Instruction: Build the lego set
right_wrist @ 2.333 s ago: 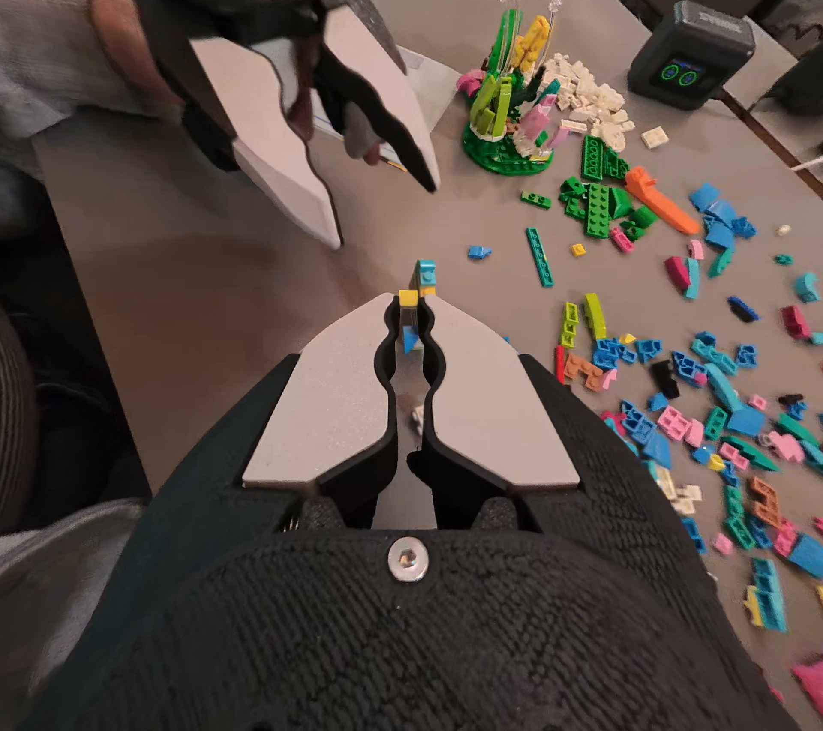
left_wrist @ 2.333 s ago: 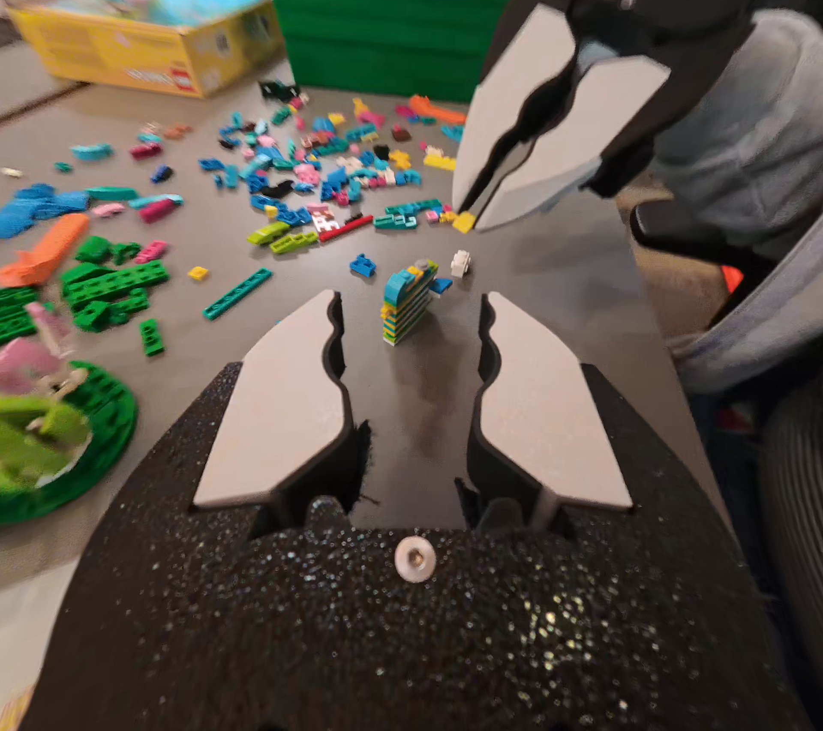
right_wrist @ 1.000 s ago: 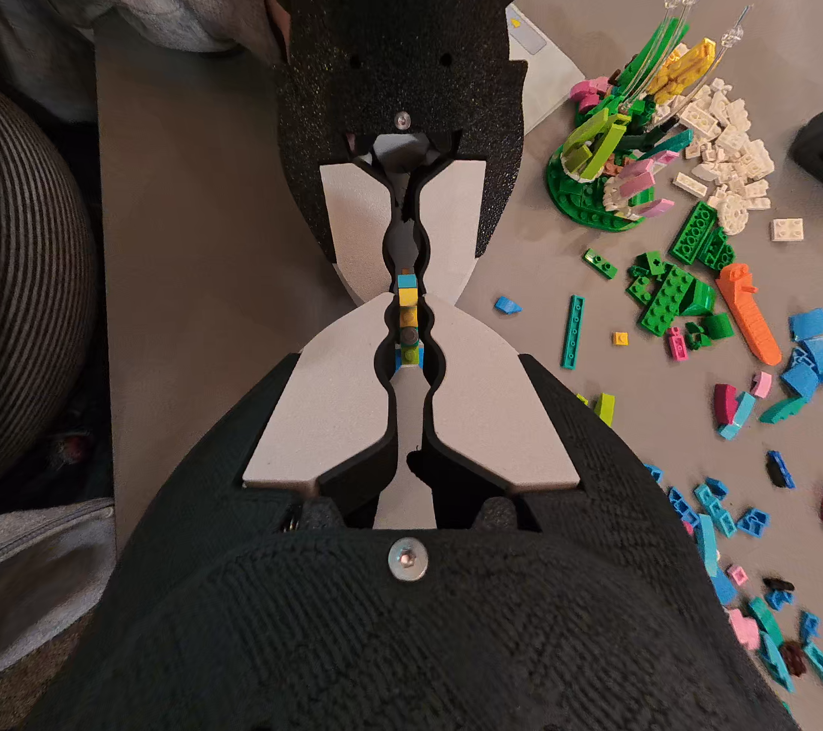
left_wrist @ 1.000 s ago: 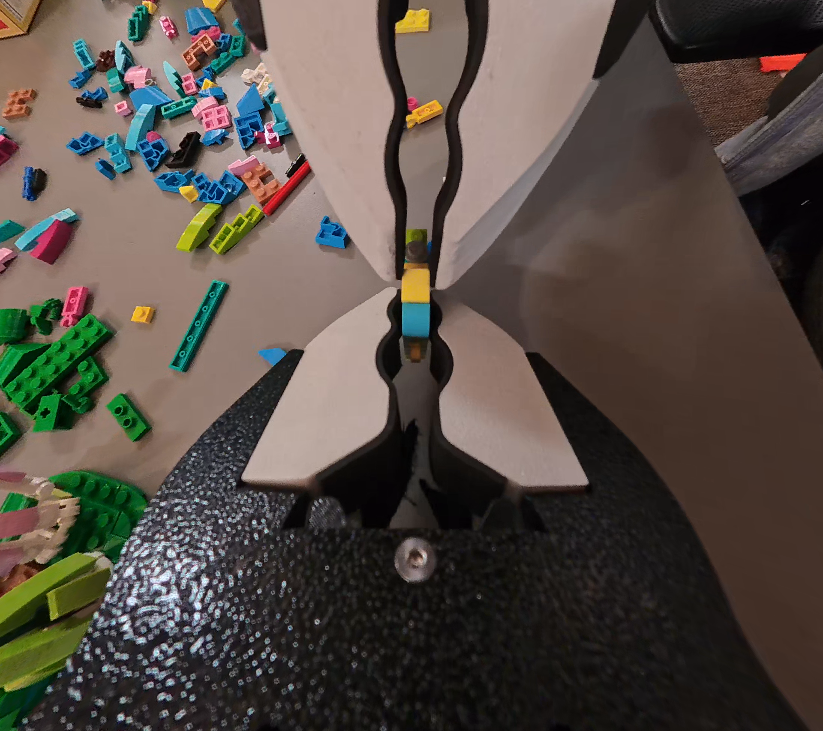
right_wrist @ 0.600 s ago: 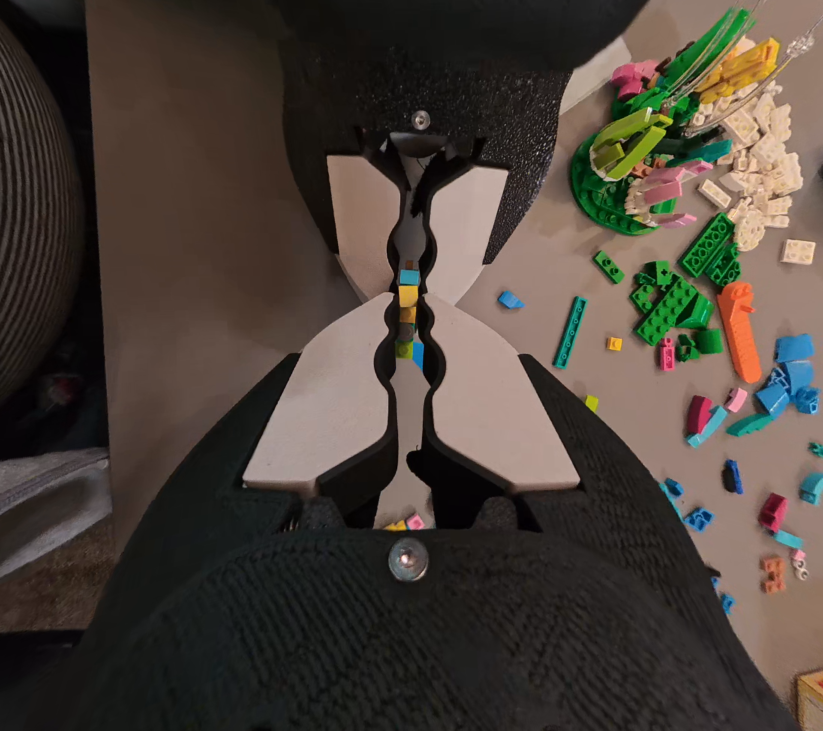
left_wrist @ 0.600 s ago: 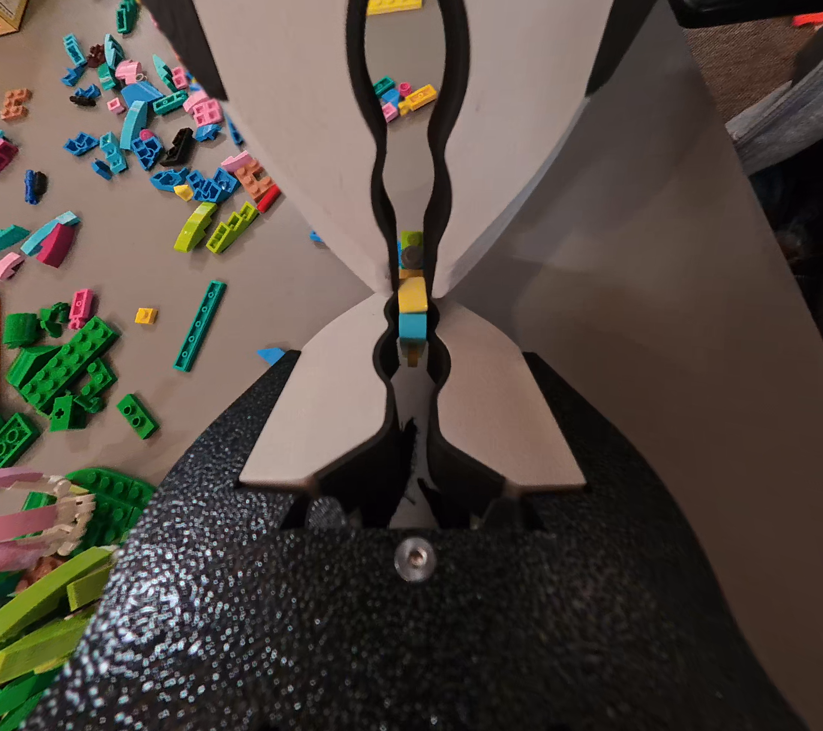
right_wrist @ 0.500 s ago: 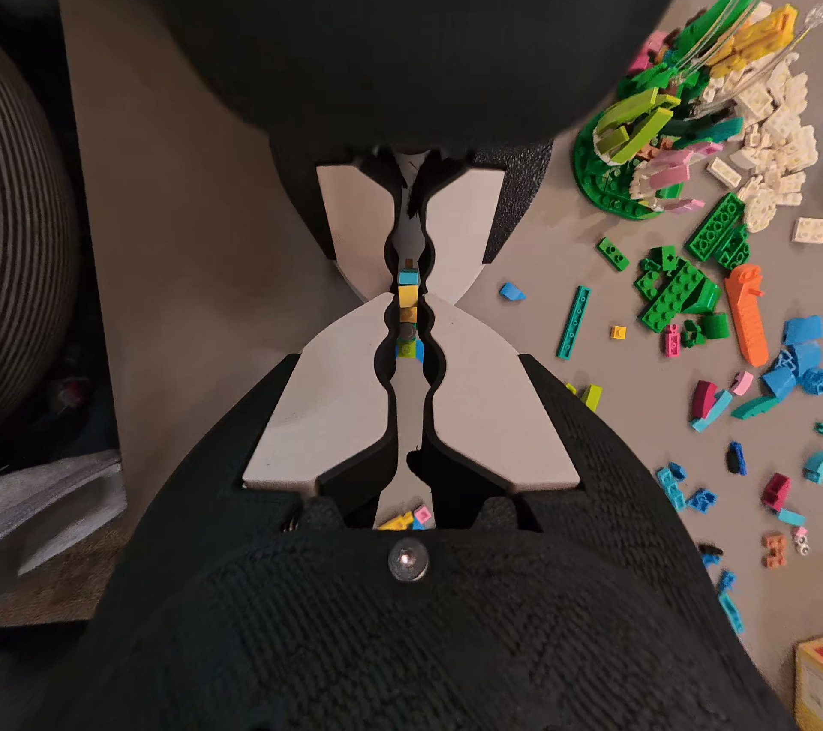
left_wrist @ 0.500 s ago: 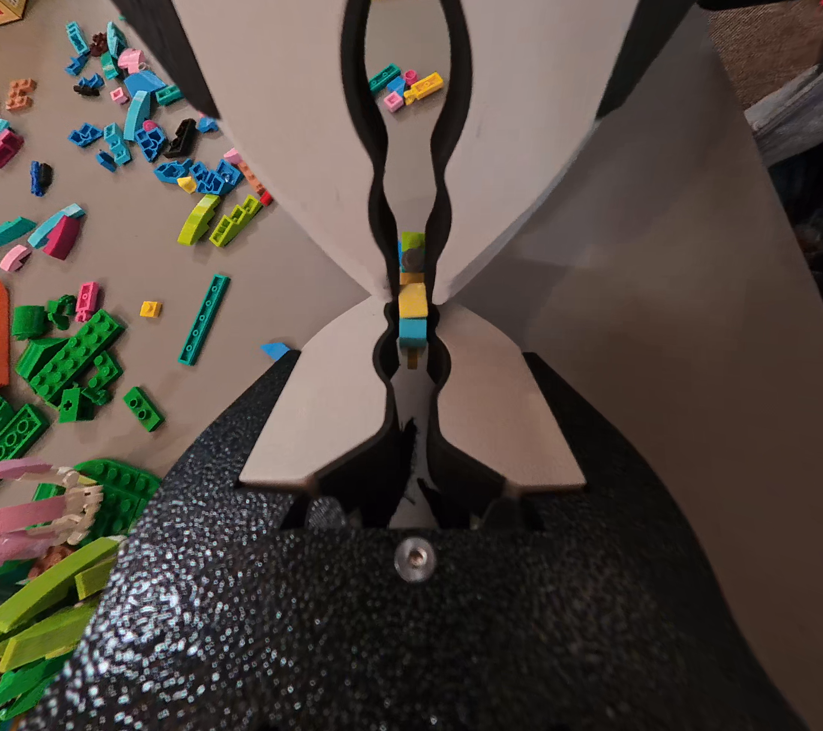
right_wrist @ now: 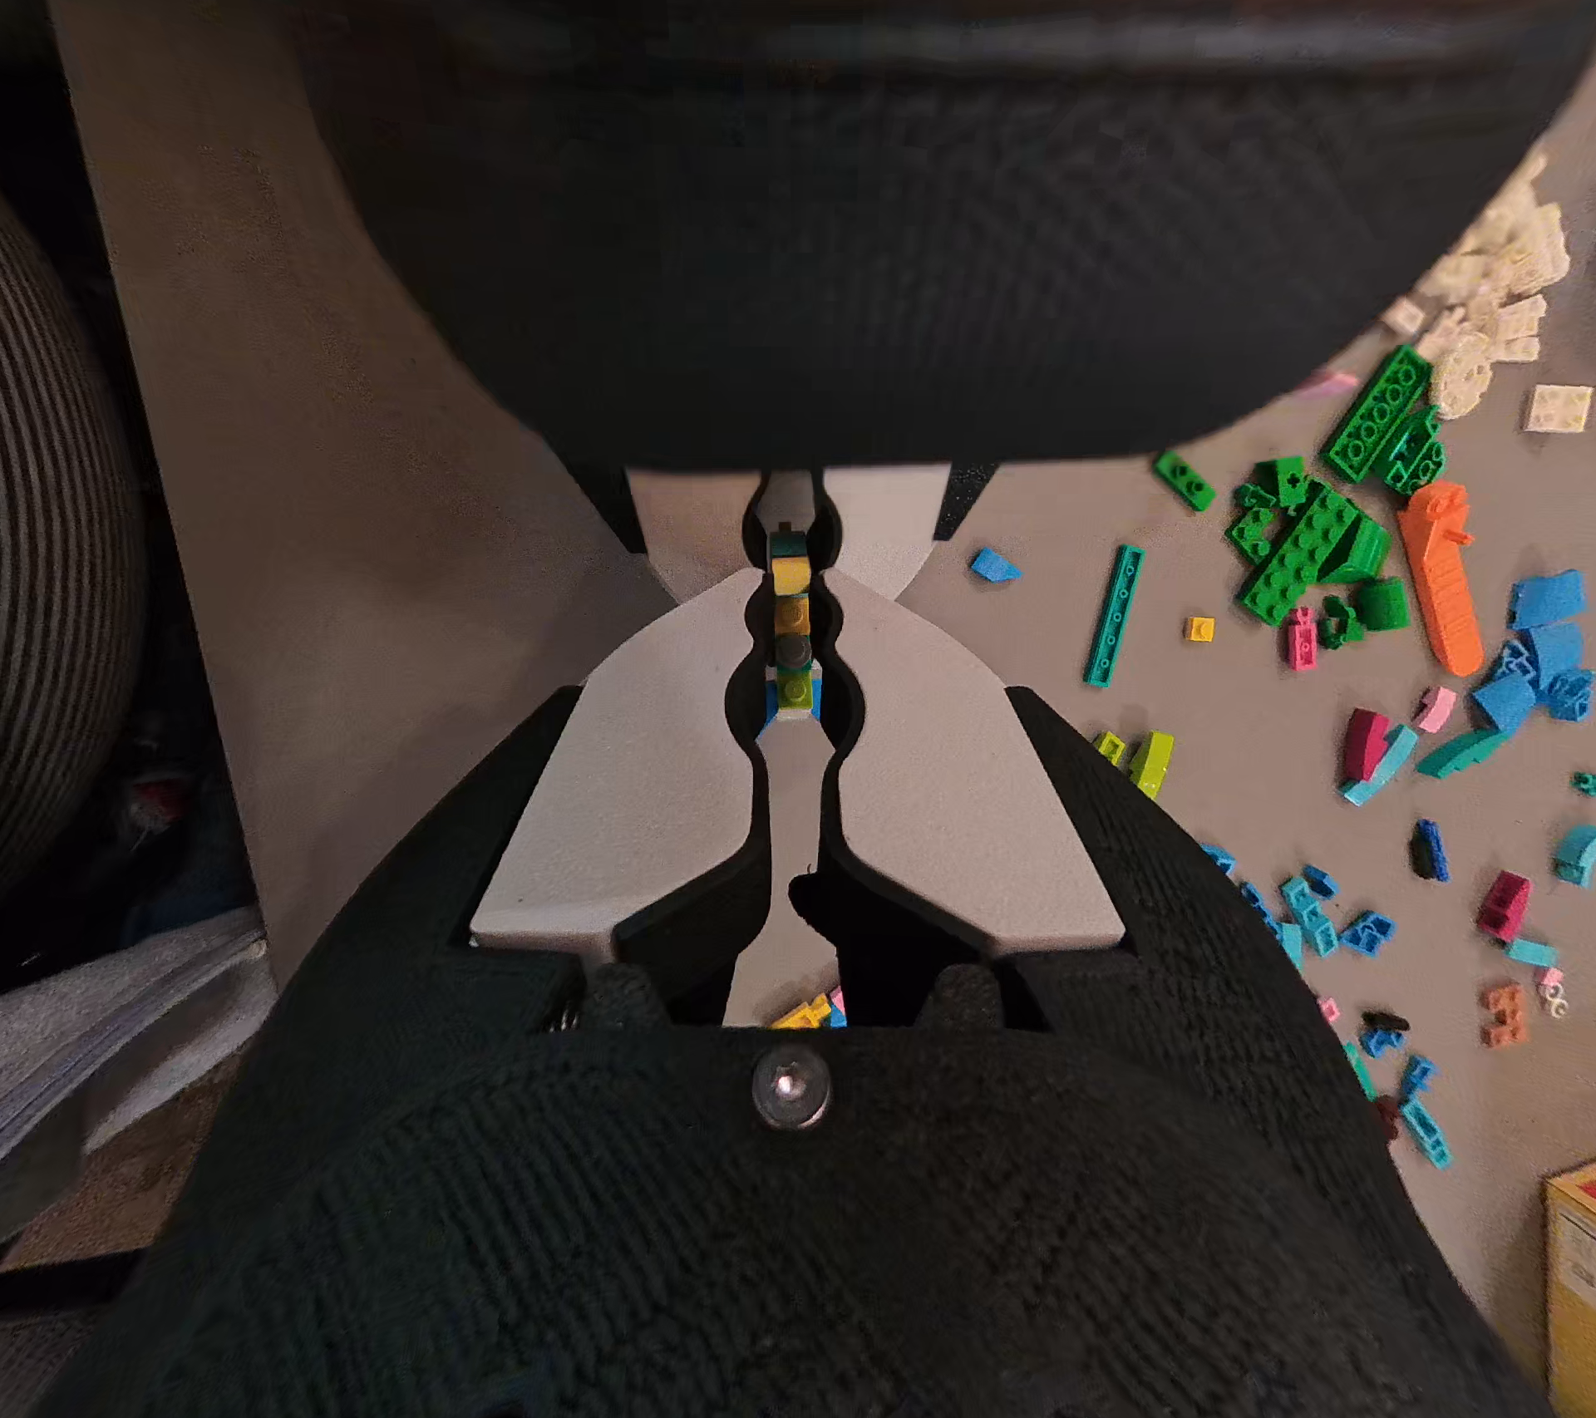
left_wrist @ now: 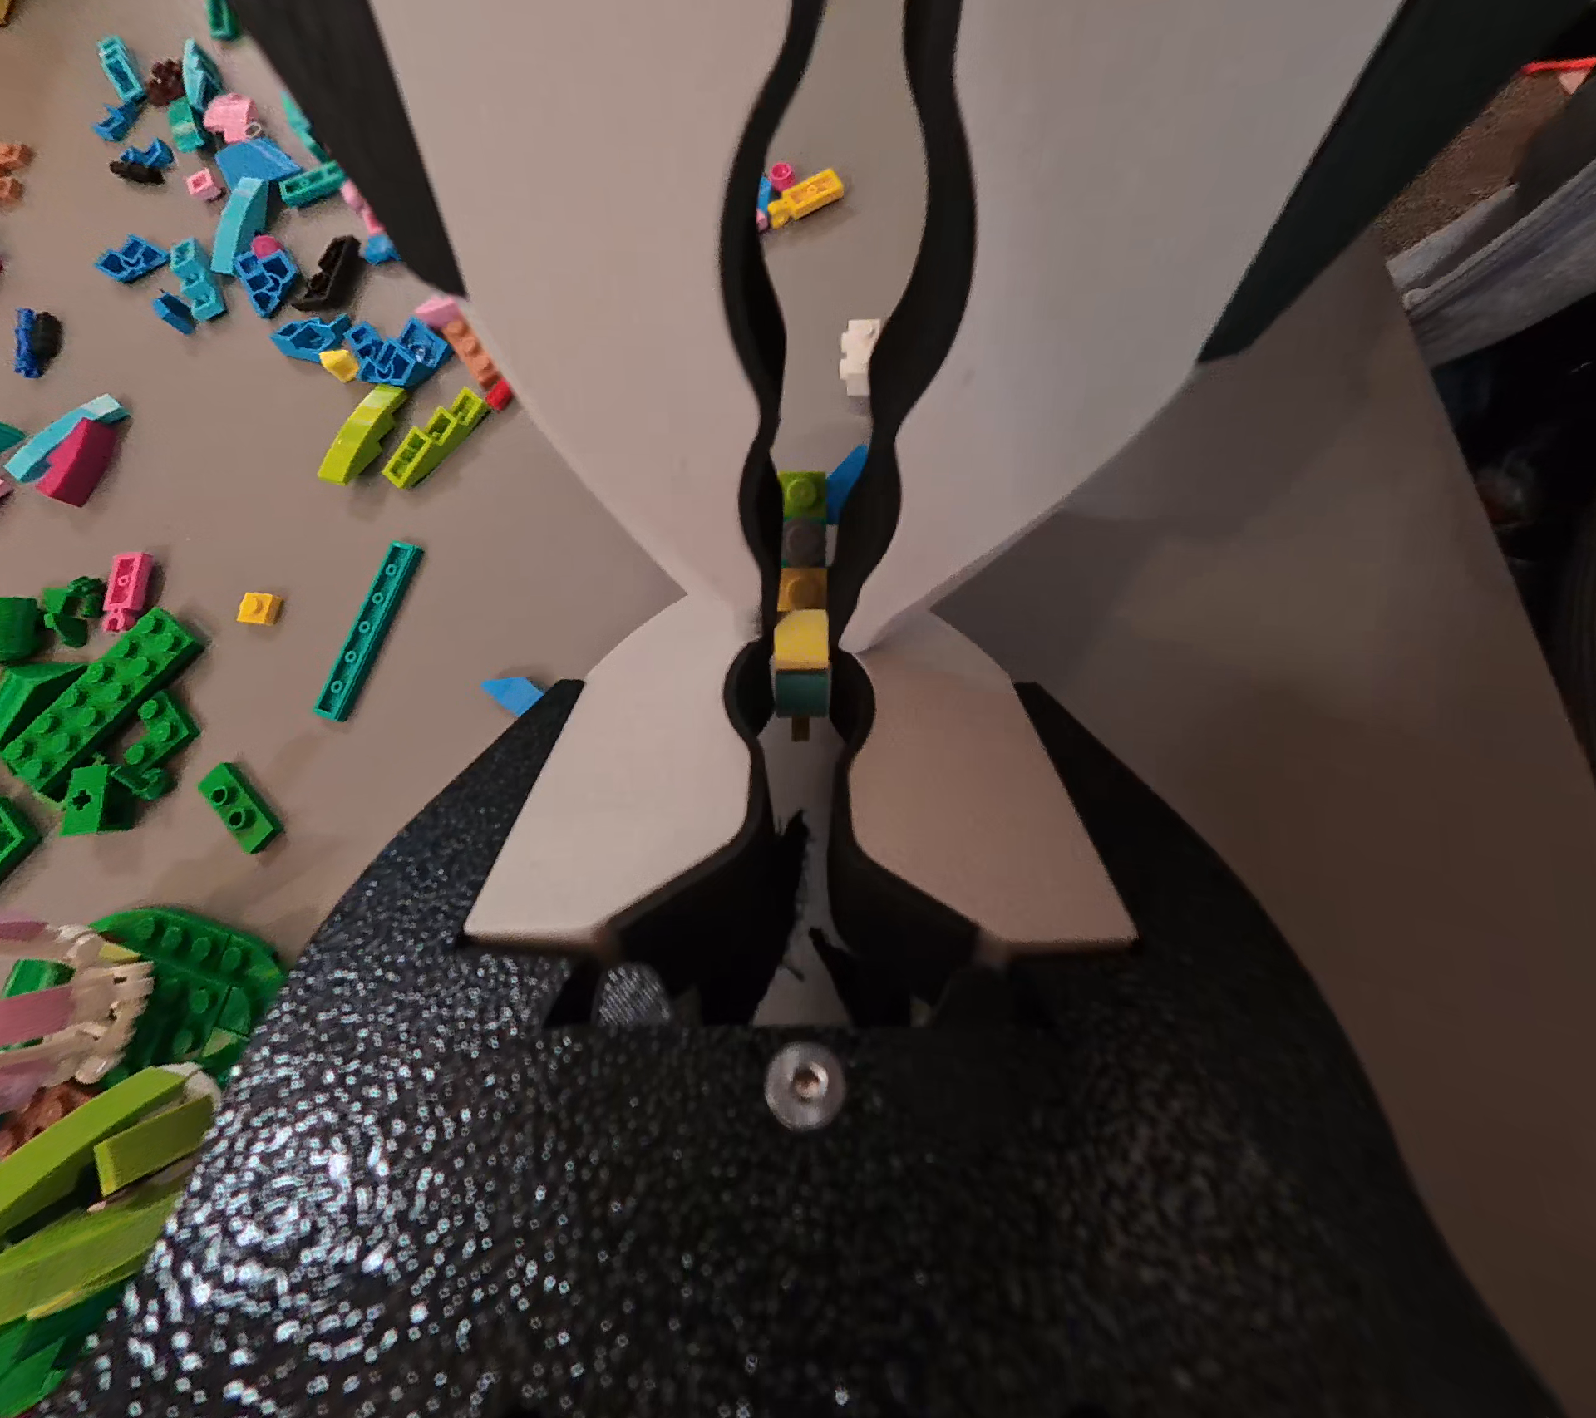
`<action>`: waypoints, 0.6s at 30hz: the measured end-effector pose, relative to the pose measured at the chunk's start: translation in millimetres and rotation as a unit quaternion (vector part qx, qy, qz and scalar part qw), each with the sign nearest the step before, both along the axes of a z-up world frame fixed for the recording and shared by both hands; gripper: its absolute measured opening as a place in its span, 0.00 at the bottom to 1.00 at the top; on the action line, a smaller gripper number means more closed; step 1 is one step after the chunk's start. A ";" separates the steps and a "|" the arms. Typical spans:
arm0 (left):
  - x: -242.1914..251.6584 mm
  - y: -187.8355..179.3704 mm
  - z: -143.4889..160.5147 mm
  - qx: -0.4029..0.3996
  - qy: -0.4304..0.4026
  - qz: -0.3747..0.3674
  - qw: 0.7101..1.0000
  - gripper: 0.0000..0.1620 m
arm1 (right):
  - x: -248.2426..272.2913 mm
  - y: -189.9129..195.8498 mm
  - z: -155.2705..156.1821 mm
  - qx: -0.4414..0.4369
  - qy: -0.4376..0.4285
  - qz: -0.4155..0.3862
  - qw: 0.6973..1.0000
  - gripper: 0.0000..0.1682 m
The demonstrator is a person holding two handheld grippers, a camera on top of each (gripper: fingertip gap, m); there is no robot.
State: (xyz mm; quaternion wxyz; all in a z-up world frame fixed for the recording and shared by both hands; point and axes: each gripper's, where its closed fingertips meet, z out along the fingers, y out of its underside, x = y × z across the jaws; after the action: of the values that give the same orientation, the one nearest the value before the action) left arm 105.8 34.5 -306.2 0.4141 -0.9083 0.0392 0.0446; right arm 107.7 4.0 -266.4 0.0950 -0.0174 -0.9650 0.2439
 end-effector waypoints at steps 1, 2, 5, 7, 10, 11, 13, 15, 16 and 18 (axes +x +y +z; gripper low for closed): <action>0.9 -0.4 0.4 0.001 -0.006 -0.002 1.000 0.05 | 0.4 -0.1 0.5 -0.004 -0.002 0.000 1.000 0.04; 1.6 -0.8 0.4 0.001 -0.010 -0.003 1.000 0.05 | 0.8 -0.3 0.7 -0.008 -0.005 0.000 1.000 0.04; 2.7 -2.3 -2.2 -0.005 -0.014 -0.007 1.000 0.05 | 2.0 0.5 -1.1 -0.005 -0.009 0.003 1.000 0.04; 2.5 -3.6 -3.9 -0.009 -0.015 -0.006 1.000 0.05 | 2.0 1.9 -2.3 0.001 -0.005 0.007 1.000 0.04; 0.7 -6.7 -4.5 -0.010 -0.021 -0.002 1.000 0.05 | 0.0 4.7 -2.7 0.001 -0.004 0.002 1.000 0.04; 0.0 -7.7 -4.3 -0.008 -0.023 -0.002 1.000 0.05 | -0.7 5.9 -2.7 0.000 -0.004 -0.001 1.000 0.04; -1.3 -9.2 -4.1 -0.005 -0.025 0.000 1.000 0.05 | -2.2 9.0 -3.4 0.000 -0.005 -0.006 1.000 0.04; -2.0 -11.1 -5.5 -0.006 -0.030 0.001 1.000 0.05 | -3.3 12.0 -6.0 0.003 -0.006 -0.010 1.000 0.04; -2.9 -11.9 -6.3 -0.006 -0.031 0.002 1.000 0.05 | -3.5 13.6 -7.8 0.005 -0.007 -0.012 1.000 0.04; -4.3 -12.6 -6.8 -0.002 -0.034 0.004 0.999 0.05 | -3.5 14.8 -11.2 0.004 -0.011 -0.013 1.000 0.04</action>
State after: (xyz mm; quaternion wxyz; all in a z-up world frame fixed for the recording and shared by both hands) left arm 101.5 21.9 -313.0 0.4136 -0.9101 0.0218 0.0148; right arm 104.2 18.8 -277.6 0.0880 -0.0326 -0.9665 0.2388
